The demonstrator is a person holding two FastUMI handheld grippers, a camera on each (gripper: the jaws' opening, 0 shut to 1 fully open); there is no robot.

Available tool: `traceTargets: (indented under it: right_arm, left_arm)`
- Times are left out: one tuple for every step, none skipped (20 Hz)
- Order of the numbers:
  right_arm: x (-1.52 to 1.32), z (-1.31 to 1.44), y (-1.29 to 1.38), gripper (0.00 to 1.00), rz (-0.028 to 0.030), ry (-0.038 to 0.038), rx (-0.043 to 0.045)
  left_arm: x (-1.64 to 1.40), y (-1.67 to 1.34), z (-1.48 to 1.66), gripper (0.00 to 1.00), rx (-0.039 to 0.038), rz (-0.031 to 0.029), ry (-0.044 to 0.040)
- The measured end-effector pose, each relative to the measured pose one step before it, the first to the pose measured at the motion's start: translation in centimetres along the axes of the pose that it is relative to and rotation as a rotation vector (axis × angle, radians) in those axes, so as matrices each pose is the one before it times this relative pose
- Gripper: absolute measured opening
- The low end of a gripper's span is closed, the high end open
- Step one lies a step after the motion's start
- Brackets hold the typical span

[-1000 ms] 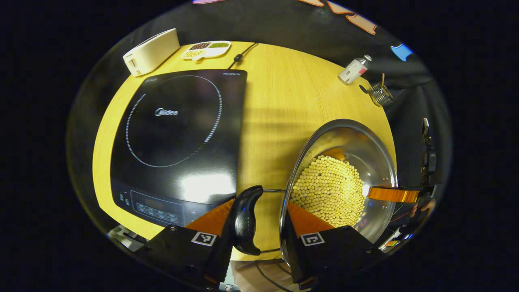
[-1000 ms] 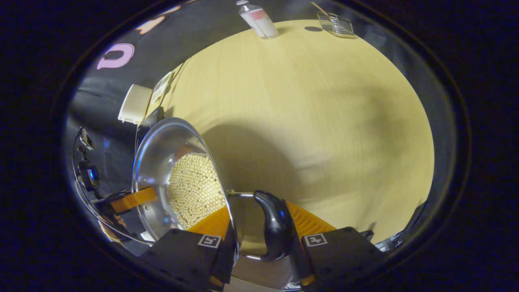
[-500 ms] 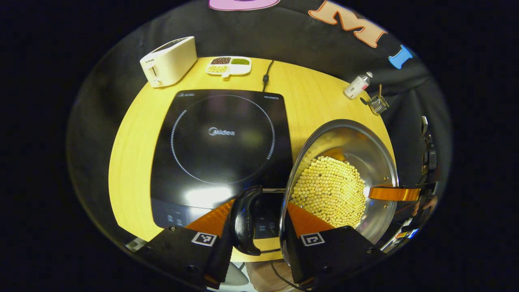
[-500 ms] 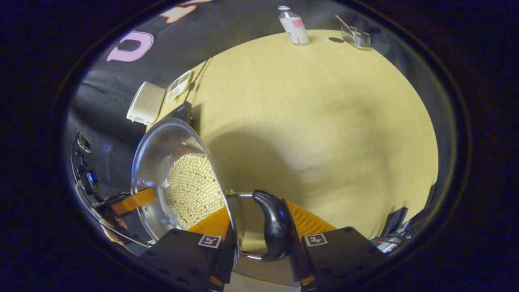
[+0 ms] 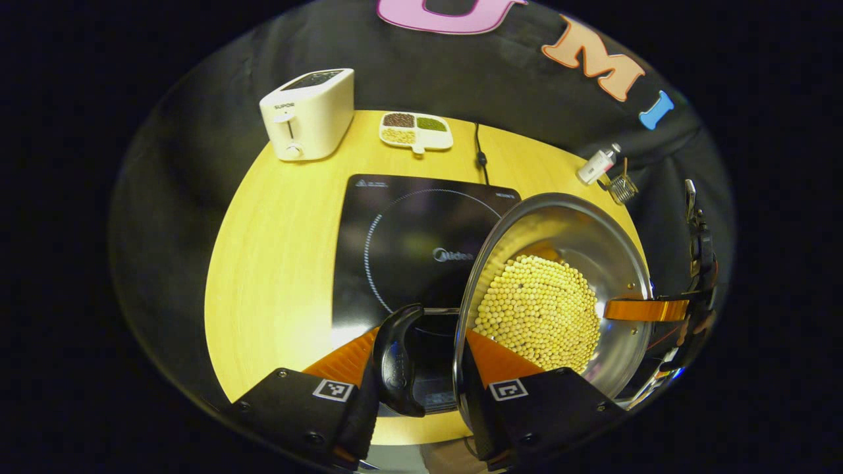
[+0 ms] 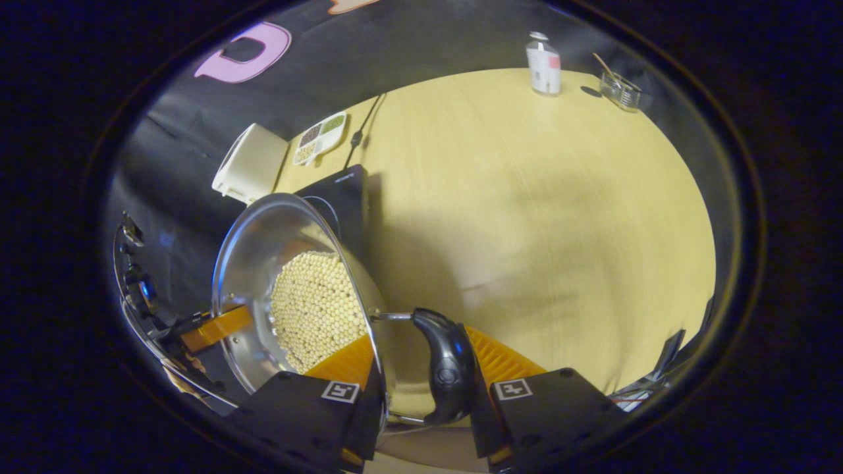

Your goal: First push the handle of the pot to place it horizontally, then grasp the pot with both hands and set it on the induction cooktop.

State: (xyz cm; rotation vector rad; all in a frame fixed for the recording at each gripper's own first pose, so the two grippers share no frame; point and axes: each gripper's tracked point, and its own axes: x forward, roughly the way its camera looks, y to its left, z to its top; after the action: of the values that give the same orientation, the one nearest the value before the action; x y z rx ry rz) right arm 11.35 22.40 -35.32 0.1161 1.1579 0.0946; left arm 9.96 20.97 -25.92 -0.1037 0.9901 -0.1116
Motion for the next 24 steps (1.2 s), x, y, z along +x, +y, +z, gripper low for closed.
traceTargets:
  right_arm:
    - [0.342,0.424,0.725,0.53,-0.00387,-0.00956,-0.00916]
    - [0.416,0.644,0.895,0.53,-0.00324,-0.01130,-0.00616]
    - [0.520,0.464,0.831,0.53,-0.00216,-0.00544,-0.00255]
    - [0.415,0.528,0.624,0.53,0.00226,-0.01011,-0.00396]
    - [0.597,0.288,0.601,0.53,0.00375,-0.00079,0.00181]
    - [0.563,0.354,0.469,0.53,0.00367,-0.00181,0.00559]
    - [0.521,0.270,0.407,0.53,0.00223,0.00259,0.00730]
    - [0.472,0.285,0.376,0.53,0.00182,-0.00323,0.00361]
    - [0.438,0.171,0.307,0.53,0.00122,0.00008,0.00433]
    - [0.398,0.160,0.276,0.59,0.00197,0.00069,0.00617]
    - [0.365,0.100,0.209,0.59,0.00118,-0.00031,0.00681]
    - [0.405,0.186,0.091,0.59,-0.00175,0.00061,0.00657]
    - [0.292,0.195,0.010,0.53,-0.00025,-0.00395,0.00159]
    - [0.382,0.240,-0.014,0.53,-0.00078,-0.00457,0.00057]
    - [0.405,0.141,-0.009,0.53,-0.00316,-0.00520,0.00430]
    - [0.289,0.211,-0.049,0.53,-0.00116,-0.00517,0.00027]
    - [0.191,0.030,0.029,0.53,-0.00360,-0.00340,0.00325]
    - [0.136,0.192,-0.014,0.53,0.00001,-0.00220,0.00132]
    - [0.336,-0.111,0.132,0.53,0.00560,0.00353,0.00242]
    - [0.160,0.122,0.177,0.53,0.00682,0.00049,0.00752]
    - [0.033,0.065,0.230,0.54,0.00292,-0.00637,0.00108]
    - [0.129,0.139,0.065,0.53,0.00349,-0.00522,-0.00081]
    - [0.032,-0.050,0.051,0.59,0.00262,0.00076,-0.00126]
    - [-0.075,0.031,-0.035,0.59,0.00177,-0.00029,-0.00040]
  left_arm:
    - [0.156,0.887,0.436,0.61,-0.01165,-0.00170,-0.00502]
    - [0.271,0.756,0.334,0.60,-0.00935,-0.00211,-0.00045]
    - [0.302,0.682,0.530,0.61,-0.00530,-0.00241,-0.00506]
    - [0.323,0.694,0.551,0.60,0.00158,-0.00237,-0.00686]
    - [0.413,0.627,0.642,0.60,0.00485,-0.00117,-0.01165]
    - [-0.009,0.479,0.224,0.61,0.00576,0.00155,-0.00807]
    - [0.198,0.490,0.437,0.60,0.00863,0.00383,-0.00423]
    - [0.541,0.560,0.582,0.60,0.01351,0.00427,-0.01166]
    - [0.352,0.566,0.542,0.60,0.01004,0.00575,-0.00664]
    - [0.375,0.358,0.258,0.60,0.00830,0.00295,-0.00659]
    - [0.379,0.341,0.247,0.60,0.00254,0.00173,-0.00262]
    - [0.270,0.214,0.135,0.60,0.00275,0.00139,-0.00027]
    - [0.195,0.124,0.238,0.60,0.00352,0.00052,-0.00149]
    - [0.221,0.122,0.028,0.60,0.00387,0.00226,-0.00111]
    - [0.276,0.108,0.224,0.60,0.00229,0.00283,-0.00216]
    - [0.330,0.169,0.051,0.60,0.00042,0.00196,-0.00017]
    - [0.232,0.168,0.179,0.60,0.00159,0.00100,-0.00116]
    - [0.087,0.000,-0.006,0.60,0.00760,0.00213,0.00461]
    - [-0.001,0.163,0.341,0.60,0.01209,0.00742,-0.00981]
    - [0.124,0.249,0.217,0.61,0.01219,0.00542,-0.00470]
    - [0.123,0.223,0.099,0.62,0.00415,0.00450,-0.00141]
    - [-0.068,-0.011,-0.044,0.61,-0.00091,0.00283,-0.00474]
    - [0.004,-0.044,0.085,0.63,-0.00143,-0.00196,-0.00496]
    - [-0.033,0.089,-0.059,0.63,-0.00306,0.00077,0.00015]
